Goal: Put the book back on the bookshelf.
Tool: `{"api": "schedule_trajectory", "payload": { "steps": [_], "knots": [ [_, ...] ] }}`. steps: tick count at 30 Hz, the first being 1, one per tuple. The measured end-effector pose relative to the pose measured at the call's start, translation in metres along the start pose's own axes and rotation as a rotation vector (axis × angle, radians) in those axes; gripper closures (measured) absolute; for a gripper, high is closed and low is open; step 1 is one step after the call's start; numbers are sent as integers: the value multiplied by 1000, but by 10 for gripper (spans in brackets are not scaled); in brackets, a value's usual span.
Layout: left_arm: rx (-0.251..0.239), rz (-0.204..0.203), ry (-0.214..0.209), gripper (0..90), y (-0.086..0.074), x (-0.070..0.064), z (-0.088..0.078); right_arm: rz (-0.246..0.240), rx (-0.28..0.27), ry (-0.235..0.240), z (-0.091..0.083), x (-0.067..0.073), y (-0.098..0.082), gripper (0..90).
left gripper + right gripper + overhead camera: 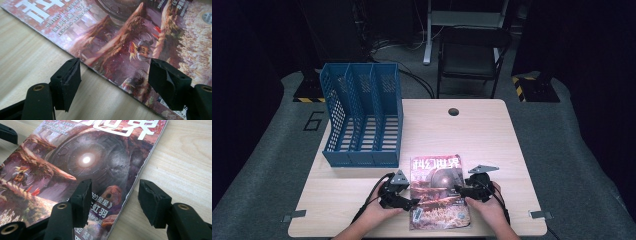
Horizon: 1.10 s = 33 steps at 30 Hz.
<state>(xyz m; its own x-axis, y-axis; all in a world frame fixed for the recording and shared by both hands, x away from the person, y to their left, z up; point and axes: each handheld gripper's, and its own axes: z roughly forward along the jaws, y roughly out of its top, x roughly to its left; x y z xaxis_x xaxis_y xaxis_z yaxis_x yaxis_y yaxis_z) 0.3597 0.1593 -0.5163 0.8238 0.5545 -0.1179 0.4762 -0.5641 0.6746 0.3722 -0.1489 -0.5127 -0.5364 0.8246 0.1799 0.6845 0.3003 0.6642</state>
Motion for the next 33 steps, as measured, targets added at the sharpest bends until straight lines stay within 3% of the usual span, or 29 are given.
{"api": "schedule_trajectory", "payload": {
  "steps": [11, 14, 19, 25, 28, 31, 32, 33],
  "knots": [
    [-15, 14, 8, 230, -1, -6, 3, -7, 3, 7, 3, 2, 2, 434],
    [-39, 12, 36, 231, -2, -8, 6, 36, -5, 20, 3, 2, 2, 432],
    [-44, 10, 41, 236, -1, -7, 8, 85, -13, 24, 3, 1, 1, 439],
    [-44, -9, 57, 243, 2, -8, 10, 116, -18, 10, 3, 3, 2, 440],
    [-42, -14, 46, 250, 2, -7, 9, 131, -12, 4, 2, 3, 3, 442],
    [-46, -21, 51, 257, 2, -7, 9, 112, 8, -9, 2, 5, 4, 444],
    [-49, -23, 58, 258, 3, -7, 11, 119, 51, -24, 1, 9, 6, 433],
    [-48, -29, 51, 259, 4, -7, 11, 80, 55, -35, 2, 8, 7, 423]
  ]
}}
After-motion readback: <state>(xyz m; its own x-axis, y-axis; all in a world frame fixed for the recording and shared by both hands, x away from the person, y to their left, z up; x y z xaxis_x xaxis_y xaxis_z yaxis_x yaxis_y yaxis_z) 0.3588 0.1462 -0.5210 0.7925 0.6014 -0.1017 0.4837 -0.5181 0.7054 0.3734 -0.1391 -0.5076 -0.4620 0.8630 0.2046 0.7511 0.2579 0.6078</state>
